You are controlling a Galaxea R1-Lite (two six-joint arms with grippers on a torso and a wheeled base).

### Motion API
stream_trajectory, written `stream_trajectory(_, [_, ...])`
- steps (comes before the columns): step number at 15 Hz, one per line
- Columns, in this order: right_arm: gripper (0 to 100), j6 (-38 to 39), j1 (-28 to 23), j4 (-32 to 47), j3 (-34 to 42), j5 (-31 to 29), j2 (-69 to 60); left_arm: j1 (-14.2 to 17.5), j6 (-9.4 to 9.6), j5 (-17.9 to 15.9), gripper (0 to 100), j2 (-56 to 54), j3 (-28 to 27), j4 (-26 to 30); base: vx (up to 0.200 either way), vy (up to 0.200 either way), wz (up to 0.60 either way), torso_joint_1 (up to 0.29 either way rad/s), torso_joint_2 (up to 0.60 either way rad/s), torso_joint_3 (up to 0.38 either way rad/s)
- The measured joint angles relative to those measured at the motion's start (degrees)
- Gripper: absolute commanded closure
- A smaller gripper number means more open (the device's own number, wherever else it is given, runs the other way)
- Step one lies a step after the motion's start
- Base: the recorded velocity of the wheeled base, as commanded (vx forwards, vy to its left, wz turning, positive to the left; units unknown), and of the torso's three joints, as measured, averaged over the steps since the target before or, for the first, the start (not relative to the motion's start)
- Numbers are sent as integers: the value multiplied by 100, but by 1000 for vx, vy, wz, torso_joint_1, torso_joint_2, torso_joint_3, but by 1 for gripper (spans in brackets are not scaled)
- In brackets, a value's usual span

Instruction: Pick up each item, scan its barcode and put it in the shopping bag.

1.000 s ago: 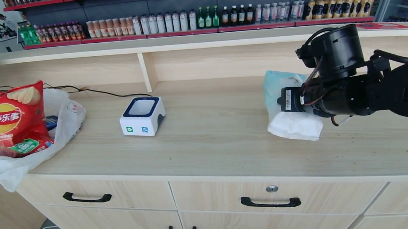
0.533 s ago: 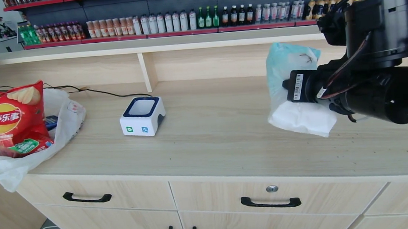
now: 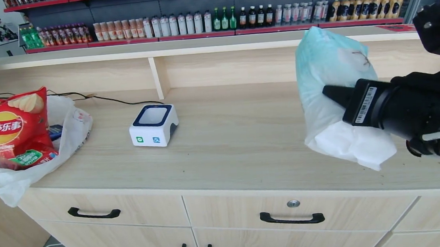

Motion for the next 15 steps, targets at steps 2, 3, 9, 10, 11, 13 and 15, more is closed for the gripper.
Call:
stream_trajectory(2, [100,4,50,-369,473,391,-267,0,0,0,100,0,0,1,0,0,0,0,0,0])
stream_trajectory(3, [100,6,68,-622,820,768,-427,0,0,0,100,0,0,1,0,0,0,0,0,0])
stream_trajectory(9, [100,868,138,-3068,2532,2676,-1028,0,2,0,100,0,0,1,0,0,0,0,0,0])
stream_trajectory(10, [100,1314,195,-3369,2698,2775,-1052,0,2,-2,100,0,0,1,0,0,0,0,0,0])
stream_trajectory(11, [100,1710,249,-3561,2877,2827,-1065,0,2,0,100,0,0,1,0,0,0,0,0,0])
stream_trajectory(13, [100,2715,513,-3772,3106,2857,-1087,0,2,0,100,0,0,0,0,0,0,0,0,0])
stream_trajectory(15, [100,3635,724,-3853,3155,2865,-1133,0,2,0,100,0,0,0,0,0,0,0,0,0])
